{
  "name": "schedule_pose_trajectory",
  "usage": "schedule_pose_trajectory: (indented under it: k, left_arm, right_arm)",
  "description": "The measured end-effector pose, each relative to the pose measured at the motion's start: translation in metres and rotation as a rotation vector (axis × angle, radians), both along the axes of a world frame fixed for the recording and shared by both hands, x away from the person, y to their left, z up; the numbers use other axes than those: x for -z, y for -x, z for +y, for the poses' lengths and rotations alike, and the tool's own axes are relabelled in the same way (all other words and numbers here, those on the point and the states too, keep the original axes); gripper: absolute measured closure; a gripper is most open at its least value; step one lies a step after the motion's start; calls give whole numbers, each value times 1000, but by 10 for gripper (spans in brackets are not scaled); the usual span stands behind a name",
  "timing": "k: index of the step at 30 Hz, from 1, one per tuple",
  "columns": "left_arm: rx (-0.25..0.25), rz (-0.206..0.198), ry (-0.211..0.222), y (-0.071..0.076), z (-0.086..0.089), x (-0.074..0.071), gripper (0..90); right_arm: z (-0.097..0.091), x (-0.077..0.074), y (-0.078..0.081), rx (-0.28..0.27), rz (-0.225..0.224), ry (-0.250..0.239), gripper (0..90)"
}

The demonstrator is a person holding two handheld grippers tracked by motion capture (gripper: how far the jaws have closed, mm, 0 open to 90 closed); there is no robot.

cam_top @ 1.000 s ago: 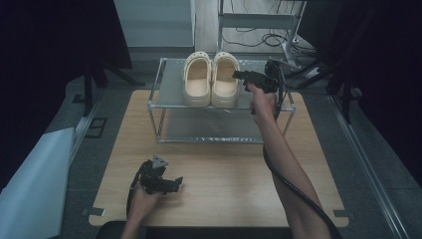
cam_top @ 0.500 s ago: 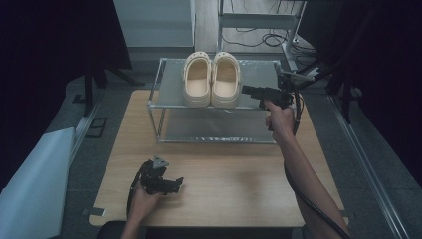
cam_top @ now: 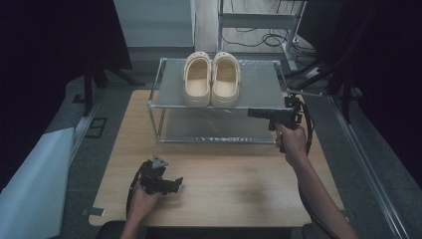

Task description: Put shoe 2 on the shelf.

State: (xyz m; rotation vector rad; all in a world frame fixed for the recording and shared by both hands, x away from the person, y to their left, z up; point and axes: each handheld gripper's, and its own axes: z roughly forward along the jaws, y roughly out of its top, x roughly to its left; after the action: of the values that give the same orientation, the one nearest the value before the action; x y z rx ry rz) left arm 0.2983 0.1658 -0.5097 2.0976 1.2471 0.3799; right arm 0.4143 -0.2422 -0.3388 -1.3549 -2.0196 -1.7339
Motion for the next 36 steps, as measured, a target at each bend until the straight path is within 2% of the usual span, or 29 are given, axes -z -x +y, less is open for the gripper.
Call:
schedule_pose_trajectory:
  k: [6,12,17,21,22,23,24,25,28,33,36]
  left_arm:
    - [0,1,-3,0,0,0,0]
    - [5,6,-6,0,-2,1,0]
    - [7,8,-5,0,-2,2,0]
    - [9,9,-7,0,-2,2,0]
    - [9,9,-7,0,-2,2,0]
    - [10,10,-8,0,-2,2,0]
    - [10,10,-8,0,-2,2,0]
    - [11,10,-9,0,-2,3,0]
    - [11,10,-9,0,-3,3,0]
    - [10,13,-9,0,-3,3,0]
    - [11,13,-11,0,-3,4,0]
  right_arm:
    - [-7,7,18,-22,-54,41,143]
    - [-19,15,30,-24,-68,51,140]
    - [-29,24,38,-14,-88,89,136]
    - [-35,31,44,7,-122,149,126]
    - [-35,31,44,7,-122,149,126]
    - [-37,33,48,26,-142,187,108]
    - [-37,33,48,26,-142,187,108]
    - [-40,37,51,41,-178,235,81]
    - [-43,42,57,60,-217,286,67]
    - [-51,51,64,83,-234,334,0]
    - [-57,55,69,100,-243,371,0]
